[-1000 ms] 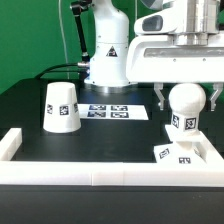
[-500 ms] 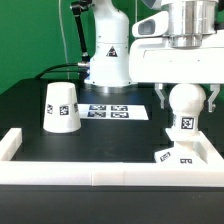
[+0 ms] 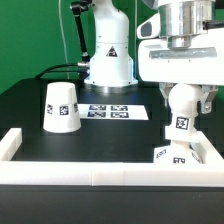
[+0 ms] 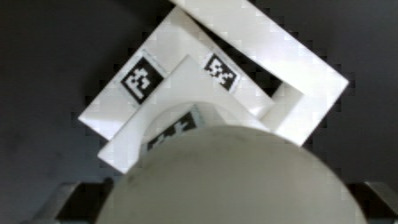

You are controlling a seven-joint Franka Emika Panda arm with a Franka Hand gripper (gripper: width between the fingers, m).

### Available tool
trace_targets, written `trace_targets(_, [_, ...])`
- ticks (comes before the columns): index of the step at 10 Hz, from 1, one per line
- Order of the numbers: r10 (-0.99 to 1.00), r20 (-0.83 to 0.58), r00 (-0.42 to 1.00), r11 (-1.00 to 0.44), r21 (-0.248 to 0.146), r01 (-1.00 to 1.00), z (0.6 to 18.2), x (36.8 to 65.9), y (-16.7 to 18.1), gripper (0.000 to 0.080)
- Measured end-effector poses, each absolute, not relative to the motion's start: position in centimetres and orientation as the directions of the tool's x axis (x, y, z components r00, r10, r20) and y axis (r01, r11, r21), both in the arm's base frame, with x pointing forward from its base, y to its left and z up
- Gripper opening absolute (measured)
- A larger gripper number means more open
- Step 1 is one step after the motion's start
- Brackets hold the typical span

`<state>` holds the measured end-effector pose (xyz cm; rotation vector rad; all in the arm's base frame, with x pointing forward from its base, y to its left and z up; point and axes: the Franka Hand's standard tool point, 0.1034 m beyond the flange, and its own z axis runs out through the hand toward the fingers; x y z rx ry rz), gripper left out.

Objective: Assemble lamp

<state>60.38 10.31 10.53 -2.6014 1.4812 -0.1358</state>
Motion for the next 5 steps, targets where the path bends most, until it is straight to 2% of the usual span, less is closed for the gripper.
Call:
trace_targets(2, [-0.910, -0.024, 0.414, -0.404, -0.176, -0.898, 10.56, 60.40, 10.27, 0.0576])
trace_targets(4, [-0.921, -0.041, 0.388, -0.375, -0.179, -0.909, 10.55, 60.39, 10.21, 0.0576])
trace_targets(5, [-0.919, -0.042, 0.391, -0.378, -0.180, -0.908, 10.53, 60.39, 10.23, 0.0635])
